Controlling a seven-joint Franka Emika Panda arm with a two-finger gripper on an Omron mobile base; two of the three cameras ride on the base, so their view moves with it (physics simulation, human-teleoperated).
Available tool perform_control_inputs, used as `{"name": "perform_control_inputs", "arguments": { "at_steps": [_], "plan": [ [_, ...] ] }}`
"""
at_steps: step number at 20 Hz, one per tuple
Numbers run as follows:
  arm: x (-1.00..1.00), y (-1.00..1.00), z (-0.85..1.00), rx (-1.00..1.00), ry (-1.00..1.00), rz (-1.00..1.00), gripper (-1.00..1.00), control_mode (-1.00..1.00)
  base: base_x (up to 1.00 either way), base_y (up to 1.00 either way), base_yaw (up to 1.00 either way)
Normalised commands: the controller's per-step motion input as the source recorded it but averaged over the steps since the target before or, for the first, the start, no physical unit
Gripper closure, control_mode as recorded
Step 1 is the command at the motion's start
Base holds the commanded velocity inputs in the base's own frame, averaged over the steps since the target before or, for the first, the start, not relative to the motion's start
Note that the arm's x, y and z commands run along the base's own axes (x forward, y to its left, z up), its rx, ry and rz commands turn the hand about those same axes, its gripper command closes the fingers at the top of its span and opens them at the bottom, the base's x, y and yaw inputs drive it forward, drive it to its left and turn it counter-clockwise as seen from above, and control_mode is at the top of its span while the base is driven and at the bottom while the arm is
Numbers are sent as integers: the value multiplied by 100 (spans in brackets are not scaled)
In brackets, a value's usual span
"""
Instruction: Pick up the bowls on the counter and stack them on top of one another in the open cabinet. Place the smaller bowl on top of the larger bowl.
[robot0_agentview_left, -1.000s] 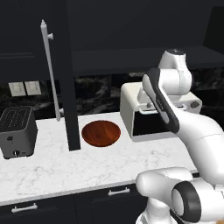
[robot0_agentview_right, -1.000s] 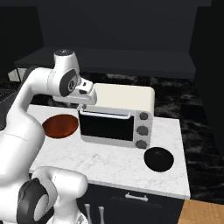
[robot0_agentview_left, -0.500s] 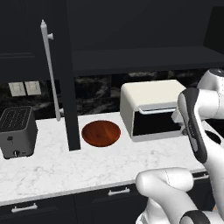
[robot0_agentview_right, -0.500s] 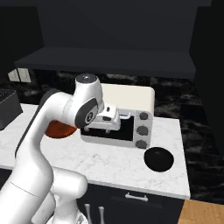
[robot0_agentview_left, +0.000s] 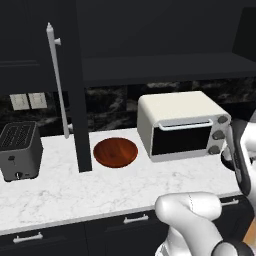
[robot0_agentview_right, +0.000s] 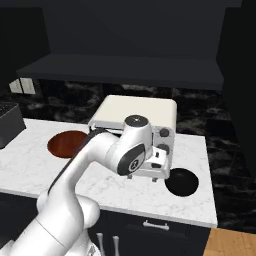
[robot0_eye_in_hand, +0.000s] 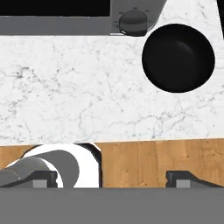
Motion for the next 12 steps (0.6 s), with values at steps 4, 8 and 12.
{"name": "perform_control_inputs", "arguments": {
  "at_steps": [4,8,12],
  "plan": [
    [25,-100,-51,0,26,-13,-100,-100,0,0,0],
    [49,-85,-22,0,9,3,-100,-100,0,0,0],
    [52,-53,-12,0,1,7,-100,-100,0,0,0]
  ]
}}
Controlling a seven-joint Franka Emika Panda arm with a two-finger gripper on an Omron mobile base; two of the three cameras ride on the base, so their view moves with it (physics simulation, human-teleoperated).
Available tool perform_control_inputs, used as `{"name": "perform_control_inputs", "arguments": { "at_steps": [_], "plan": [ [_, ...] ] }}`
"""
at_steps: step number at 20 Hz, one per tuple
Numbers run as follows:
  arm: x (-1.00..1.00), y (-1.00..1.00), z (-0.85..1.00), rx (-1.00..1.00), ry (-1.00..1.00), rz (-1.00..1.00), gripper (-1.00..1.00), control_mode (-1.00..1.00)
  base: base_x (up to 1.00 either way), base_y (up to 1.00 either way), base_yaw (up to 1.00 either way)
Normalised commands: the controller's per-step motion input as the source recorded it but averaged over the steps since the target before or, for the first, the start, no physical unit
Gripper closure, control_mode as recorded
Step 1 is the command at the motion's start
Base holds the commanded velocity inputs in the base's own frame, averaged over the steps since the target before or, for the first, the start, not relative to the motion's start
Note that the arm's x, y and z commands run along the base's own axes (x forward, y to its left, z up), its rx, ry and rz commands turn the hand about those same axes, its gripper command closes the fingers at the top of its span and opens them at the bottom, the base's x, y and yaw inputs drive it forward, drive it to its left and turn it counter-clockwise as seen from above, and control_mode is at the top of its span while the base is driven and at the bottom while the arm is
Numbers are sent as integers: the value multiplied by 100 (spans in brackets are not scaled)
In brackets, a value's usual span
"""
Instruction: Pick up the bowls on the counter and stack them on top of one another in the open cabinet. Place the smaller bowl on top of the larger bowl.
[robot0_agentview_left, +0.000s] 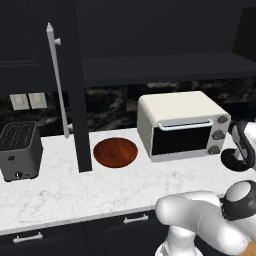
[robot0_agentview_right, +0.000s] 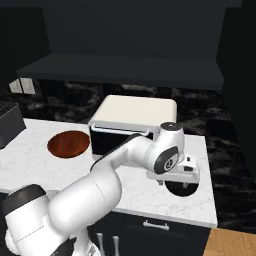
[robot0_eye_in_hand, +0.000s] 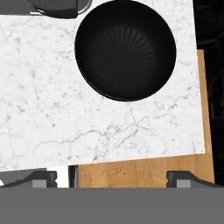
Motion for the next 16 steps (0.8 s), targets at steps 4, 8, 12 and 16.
{"name": "perform_control_inputs", "arguments": {
  "at_steps": [4,8,12,16],
  "plan": [
    [45,-40,-34,0,0,8,-100,-100,0,0,0],
    [7,-49,-34,4,0,0,-100,-100,0,0,0],
    [21,-41,-41,17,0,-21,-100,-100,0,0,0],
    [27,-33,-28,26,-1,-29,-100,-100,0,0,0]
  ]
}}
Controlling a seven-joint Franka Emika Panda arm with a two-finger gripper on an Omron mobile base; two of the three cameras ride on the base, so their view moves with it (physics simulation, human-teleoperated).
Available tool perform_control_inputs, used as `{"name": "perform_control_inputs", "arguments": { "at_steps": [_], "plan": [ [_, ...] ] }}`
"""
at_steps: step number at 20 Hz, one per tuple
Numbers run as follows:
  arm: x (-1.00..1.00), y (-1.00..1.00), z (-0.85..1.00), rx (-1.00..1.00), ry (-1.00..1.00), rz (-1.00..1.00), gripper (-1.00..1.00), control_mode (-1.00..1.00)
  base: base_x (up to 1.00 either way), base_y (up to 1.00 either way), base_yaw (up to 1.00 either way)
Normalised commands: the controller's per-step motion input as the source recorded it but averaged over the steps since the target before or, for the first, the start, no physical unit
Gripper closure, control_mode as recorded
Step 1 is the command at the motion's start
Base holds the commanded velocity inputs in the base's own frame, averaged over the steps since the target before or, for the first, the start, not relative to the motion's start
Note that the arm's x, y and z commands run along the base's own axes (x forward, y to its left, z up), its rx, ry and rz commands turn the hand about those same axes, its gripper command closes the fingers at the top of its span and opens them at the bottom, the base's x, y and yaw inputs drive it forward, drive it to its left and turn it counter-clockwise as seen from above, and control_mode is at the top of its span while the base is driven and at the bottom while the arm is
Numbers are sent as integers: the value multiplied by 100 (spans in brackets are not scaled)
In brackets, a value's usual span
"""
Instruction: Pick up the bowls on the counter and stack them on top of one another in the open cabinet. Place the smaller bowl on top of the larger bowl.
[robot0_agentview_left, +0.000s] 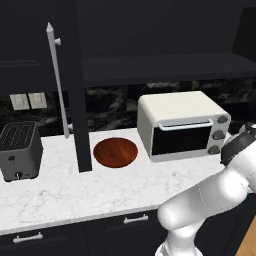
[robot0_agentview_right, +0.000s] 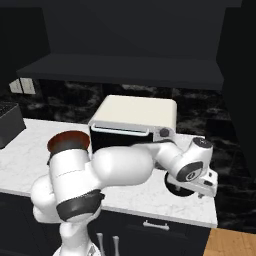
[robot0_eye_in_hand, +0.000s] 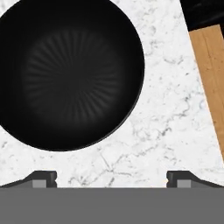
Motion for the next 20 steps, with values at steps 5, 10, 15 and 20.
{"name": "perform_control_inputs", "arguments": {
  "at_steps": [5,10,15,20],
  "plan": [
    [9,-21,-2,20,-2,-22,-100,-100,0,0,0],
    [24,-1,1,3,-2,-17,-100,-100,0,0,0],
    [34,0,-19,-1,0,-10,-100,-100,0,0,0],
    [13,0,-42,-5,1,-6,-100,-100,0,0,0]
  ]
}}
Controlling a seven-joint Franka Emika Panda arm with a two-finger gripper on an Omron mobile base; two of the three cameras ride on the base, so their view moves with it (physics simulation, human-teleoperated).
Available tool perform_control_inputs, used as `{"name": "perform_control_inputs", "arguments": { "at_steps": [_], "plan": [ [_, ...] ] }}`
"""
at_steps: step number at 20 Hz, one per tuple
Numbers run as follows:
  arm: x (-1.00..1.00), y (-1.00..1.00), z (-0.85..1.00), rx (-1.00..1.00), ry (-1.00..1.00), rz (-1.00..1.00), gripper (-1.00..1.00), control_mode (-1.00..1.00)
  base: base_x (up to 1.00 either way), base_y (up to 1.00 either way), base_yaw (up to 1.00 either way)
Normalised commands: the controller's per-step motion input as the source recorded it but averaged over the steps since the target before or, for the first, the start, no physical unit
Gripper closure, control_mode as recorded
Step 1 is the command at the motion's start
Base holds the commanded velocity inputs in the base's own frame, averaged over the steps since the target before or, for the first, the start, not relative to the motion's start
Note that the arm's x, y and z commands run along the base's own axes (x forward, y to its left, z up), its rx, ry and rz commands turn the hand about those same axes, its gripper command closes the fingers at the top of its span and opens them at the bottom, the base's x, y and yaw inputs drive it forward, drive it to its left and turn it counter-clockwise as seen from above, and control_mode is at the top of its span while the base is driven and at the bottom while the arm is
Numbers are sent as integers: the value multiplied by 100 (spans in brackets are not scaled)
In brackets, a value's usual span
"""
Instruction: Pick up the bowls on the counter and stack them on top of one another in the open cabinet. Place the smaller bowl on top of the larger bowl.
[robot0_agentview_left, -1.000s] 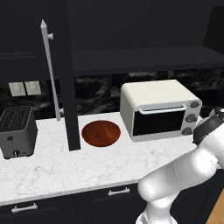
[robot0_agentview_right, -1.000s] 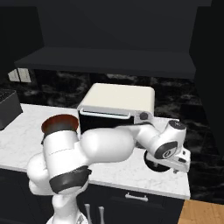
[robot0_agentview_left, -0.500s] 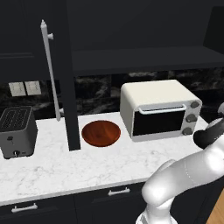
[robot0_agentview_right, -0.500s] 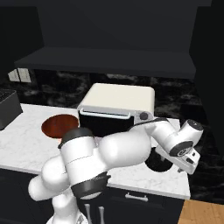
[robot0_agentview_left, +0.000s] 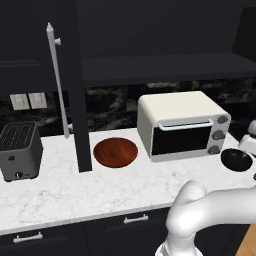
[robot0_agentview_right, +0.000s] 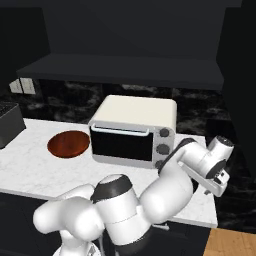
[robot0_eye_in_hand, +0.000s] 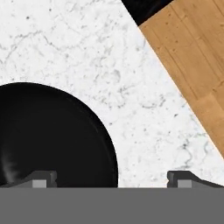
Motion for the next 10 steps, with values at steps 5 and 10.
{"name": "perform_control_inputs", "arguments": {
  "at_steps": [5,10],
  "plan": [
    [8,0,-46,-4,1,-4,-100,-100,0,0,0],
    [24,2,-40,-1,0,-3,-100,-100,0,0,0]
  ]
}}
